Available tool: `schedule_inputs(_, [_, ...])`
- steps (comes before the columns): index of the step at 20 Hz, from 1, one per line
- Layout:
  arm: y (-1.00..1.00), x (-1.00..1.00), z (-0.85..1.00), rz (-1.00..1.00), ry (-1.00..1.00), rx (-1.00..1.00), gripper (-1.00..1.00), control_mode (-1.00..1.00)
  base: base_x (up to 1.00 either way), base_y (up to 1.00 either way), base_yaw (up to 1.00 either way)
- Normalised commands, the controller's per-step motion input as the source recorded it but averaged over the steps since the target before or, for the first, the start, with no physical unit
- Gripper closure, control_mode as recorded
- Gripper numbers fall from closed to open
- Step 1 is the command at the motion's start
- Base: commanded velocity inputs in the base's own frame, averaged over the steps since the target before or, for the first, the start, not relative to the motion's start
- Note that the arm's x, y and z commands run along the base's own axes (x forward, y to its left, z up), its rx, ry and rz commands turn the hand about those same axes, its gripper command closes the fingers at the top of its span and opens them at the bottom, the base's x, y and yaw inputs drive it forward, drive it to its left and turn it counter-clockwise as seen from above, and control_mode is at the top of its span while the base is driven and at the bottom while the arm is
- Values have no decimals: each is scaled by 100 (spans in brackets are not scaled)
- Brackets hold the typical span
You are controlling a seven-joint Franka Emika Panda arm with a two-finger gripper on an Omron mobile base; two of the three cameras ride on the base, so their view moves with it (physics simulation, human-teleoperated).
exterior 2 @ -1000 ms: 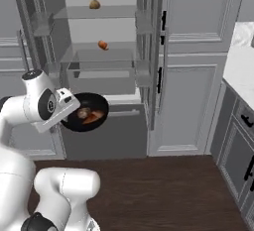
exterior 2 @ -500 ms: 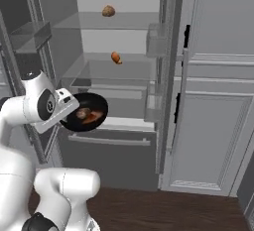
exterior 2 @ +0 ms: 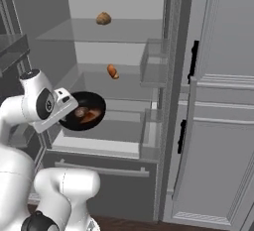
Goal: Pick the chicken drumstick and mushroom from their plates and place them in the bowl. Then put the bowl in the fridge.
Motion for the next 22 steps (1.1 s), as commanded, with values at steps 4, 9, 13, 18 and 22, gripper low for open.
schedule_inputs(4, [0, 0, 0, 0, 0, 0, 100, 100, 4, 0, 0])
schedule_inputs(9, [-4, 23, 0, 1, -2, 1, 100, -100, 13, -3, 0])
schedule_inputs(13, [-15, 96, 5, 22, -8, 8, 100, -100, 0, 0, 0])
schedule_inputs(18, [-7, 100, 27, 34, 1, 10, 100, -100, 0, 0, 0])
schedule_inputs(22, [3, 100, 47, 31, 4, 1, 100, -100, 0, 0, 0])
